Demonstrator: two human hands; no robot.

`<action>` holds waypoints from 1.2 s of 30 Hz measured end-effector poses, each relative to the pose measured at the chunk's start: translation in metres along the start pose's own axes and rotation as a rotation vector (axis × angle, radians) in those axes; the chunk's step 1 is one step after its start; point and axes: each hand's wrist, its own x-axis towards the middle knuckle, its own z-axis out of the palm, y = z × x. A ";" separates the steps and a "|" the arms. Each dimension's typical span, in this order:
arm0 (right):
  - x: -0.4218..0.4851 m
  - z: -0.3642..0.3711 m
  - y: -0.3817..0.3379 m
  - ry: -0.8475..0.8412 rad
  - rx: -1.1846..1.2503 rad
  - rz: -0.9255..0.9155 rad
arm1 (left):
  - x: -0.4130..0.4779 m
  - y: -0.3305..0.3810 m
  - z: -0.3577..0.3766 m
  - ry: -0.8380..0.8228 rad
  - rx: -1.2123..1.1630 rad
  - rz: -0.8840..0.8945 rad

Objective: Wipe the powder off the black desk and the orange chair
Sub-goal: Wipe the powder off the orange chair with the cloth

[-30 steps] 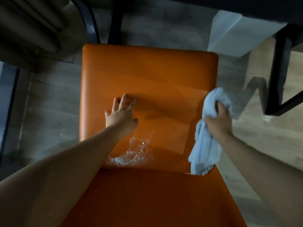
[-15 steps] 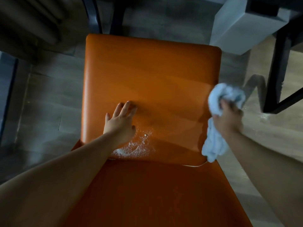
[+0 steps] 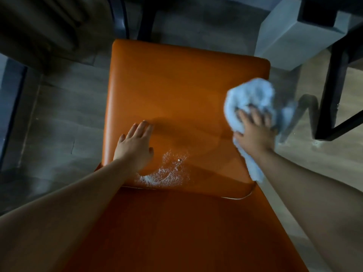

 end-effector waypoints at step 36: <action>0.053 -0.021 -0.251 -0.048 0.095 -0.011 | -0.026 -0.121 0.008 0.044 -0.404 -0.317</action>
